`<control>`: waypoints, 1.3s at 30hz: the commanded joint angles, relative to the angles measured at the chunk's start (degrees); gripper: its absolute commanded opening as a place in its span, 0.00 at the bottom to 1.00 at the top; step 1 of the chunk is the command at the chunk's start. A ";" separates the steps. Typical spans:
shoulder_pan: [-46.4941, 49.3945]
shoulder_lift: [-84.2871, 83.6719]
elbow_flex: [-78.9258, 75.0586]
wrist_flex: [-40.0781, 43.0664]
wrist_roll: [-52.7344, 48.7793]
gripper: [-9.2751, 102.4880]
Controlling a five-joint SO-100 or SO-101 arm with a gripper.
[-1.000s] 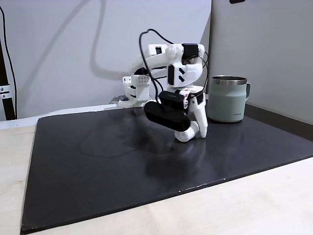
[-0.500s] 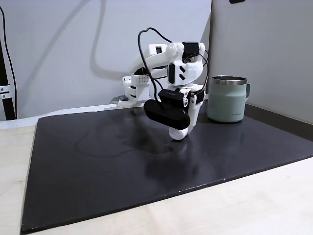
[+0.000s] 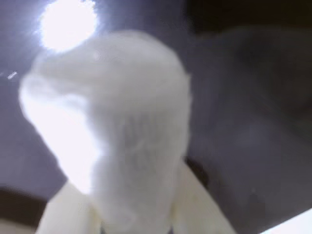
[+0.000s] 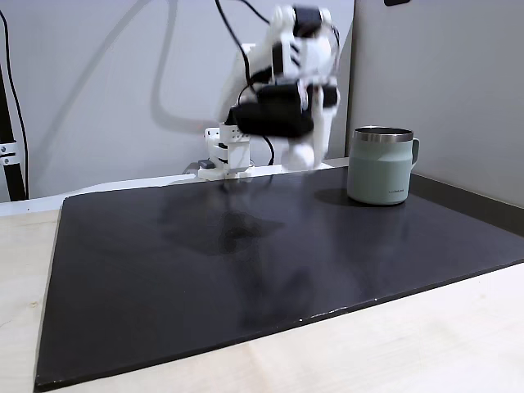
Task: Grasp a gauze and put it in the cup.
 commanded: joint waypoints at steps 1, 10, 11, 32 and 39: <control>0.62 12.92 2.90 0.44 -0.88 0.08; -1.05 23.82 8.79 0.53 -3.34 0.08; -1.85 24.61 9.40 0.53 -3.52 0.08; -29.00 20.48 10.81 0.44 8.35 0.08; -35.68 14.06 7.03 0.44 12.22 0.08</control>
